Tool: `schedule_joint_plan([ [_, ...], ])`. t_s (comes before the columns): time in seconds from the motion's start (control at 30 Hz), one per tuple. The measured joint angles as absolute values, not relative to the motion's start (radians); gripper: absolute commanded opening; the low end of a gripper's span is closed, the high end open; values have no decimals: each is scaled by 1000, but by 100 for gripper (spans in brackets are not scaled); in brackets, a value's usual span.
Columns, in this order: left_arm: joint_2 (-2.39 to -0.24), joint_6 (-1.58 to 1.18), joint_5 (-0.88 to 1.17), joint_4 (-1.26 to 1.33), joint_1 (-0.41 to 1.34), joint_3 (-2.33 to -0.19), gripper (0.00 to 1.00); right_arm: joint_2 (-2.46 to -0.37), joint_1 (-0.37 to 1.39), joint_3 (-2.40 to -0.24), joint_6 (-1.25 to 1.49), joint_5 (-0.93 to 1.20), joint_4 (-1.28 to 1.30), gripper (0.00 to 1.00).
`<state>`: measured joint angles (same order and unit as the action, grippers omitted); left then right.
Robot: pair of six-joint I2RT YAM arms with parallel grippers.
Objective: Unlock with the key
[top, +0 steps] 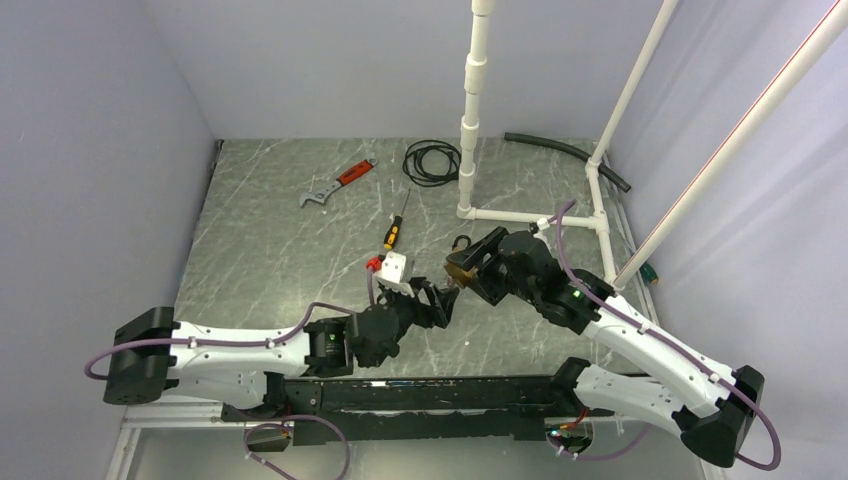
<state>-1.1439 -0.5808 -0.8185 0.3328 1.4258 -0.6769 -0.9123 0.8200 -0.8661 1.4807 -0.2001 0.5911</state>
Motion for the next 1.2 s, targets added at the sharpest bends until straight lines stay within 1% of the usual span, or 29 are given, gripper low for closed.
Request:
schedule_joint_plan([
  [0.13, -1182, -599, -753, 467, 1356, -632, 78, -910, 820, -866, 1469, -199, 581, 0],
  [0.3, -1227, -617, -709, 556, 1304, -616, 70, -902, 820, -866, 1465, -181, 566, 0],
  [0.37, -1241, -633, -702, 576, 1285, -616, 65, -901, 820, -866, 1464, -171, 556, 0],
  [0.43, -1254, -645, -694, 616, 1274, -614, 55, -901, 819, -866, 1462, -165, 545, 0],
  [0.57, -1283, -656, -682, 696, 1265, -612, 50, -902, 817, -866, 1462, -153, 524, 0],
  [0.6, -1292, -656, -682, 714, 1264, -612, 45, -902, 817, -866, 1462, -150, 522, 0],
  [0.63, -1301, -656, -681, 728, 1262, -612, 36, -902, 817, -866, 1462, -146, 521, 0],
  [0.67, -1314, -654, -677, 752, 1262, -612, 24, -902, 817, -866, 1462, -147, 521, 0],
  [0.7, -1323, -657, -674, 771, 1262, -613, 9, -902, 816, -866, 1462, -147, 522, 0],
  [0.73, -1334, -650, -662, 804, 1266, -614, 0, -902, 815, -863, 1462, -148, 516, 0],
  [0.9, -1341, -673, -678, 825, 1267, -620, 0, -897, 812, -856, 1465, -155, 493, 0],
  [0.93, -1341, -674, -679, 817, 1267, -624, 0, -895, 812, -855, 1464, -157, 493, 1],
  [0.97, -1340, -677, -679, 807, 1267, -627, 0, -893, 812, -855, 1461, -159, 494, 15],
  [1.0, -1338, -680, -679, 793, 1267, -632, 0, -892, 812, -855, 1457, -160, 495, 32],
  [1.03, -1335, -684, -678, 782, 1267, -635, 0, -890, 812, -854, 1454, -163, 496, 53],
  [1.07, -1331, -690, -677, 775, 1267, -635, 0, -888, 813, -854, 1450, -164, 497, 69],
  [1.1, -1327, -694, -676, 768, 1267, -635, 0, -886, 814, -854, 1446, -168, 498, 80],
  [1.13, -1322, -698, -672, 760, 1268, -635, 0, -884, 816, -855, 1441, -174, 501, 86],
  [1.17, -1316, -701, -667, 749, 1268, -635, 0, -882, 819, -855, 1433, -184, 506, 89],
  [1.2, -1306, -705, -674, 718, 1267, -630, 0, -876, 822, -862, 1422, -199, 523, 90],
])
